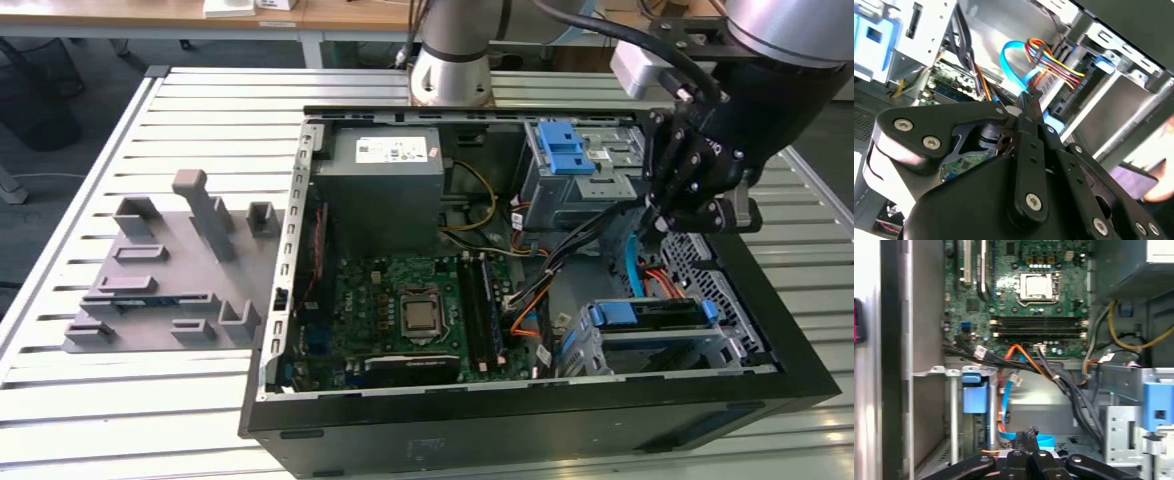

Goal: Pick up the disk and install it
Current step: 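Insert the second disk wire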

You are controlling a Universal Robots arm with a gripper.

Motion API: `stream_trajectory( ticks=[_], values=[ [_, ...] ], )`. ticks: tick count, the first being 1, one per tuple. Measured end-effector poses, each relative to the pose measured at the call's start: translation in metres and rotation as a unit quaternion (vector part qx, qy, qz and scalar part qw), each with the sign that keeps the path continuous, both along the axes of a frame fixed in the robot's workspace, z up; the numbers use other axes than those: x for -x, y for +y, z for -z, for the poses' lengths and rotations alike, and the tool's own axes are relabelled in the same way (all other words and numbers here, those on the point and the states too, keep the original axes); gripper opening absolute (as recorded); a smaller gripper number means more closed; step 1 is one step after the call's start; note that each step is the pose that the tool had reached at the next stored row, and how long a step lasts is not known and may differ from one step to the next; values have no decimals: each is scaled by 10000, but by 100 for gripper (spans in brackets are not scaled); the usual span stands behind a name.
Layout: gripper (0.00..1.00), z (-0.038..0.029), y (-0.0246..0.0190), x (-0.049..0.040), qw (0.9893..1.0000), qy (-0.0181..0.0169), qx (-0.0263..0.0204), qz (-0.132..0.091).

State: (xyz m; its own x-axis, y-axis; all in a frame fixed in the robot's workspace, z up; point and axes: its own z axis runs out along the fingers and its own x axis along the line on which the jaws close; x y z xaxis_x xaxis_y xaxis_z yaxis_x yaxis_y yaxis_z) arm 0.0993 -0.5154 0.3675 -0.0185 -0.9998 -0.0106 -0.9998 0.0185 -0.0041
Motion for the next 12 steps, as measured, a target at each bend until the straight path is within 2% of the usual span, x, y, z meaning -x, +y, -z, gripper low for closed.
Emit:
stream_trajectory(
  ticks=[2, 4, 6, 9, 10, 11, 12],
  values=[
    [11, 2, 0, 0, 10000, 1, 19, 0],
    [11, 3, 0, -1, 10000, 0, 78, -1],
    [11, 2, 0, -1, 9998, 1, 177, -1],
    [11, 2, 0, -1, 9992, 0, 390, -1],
    [11, 2, 0, -1, 9991, 1, 435, -1],
    [11, 3, 0, -1, 9990, 1, 457, -1],
    [18, 4, -1, 0, 9989, 1, 465, 0]
  ],
)
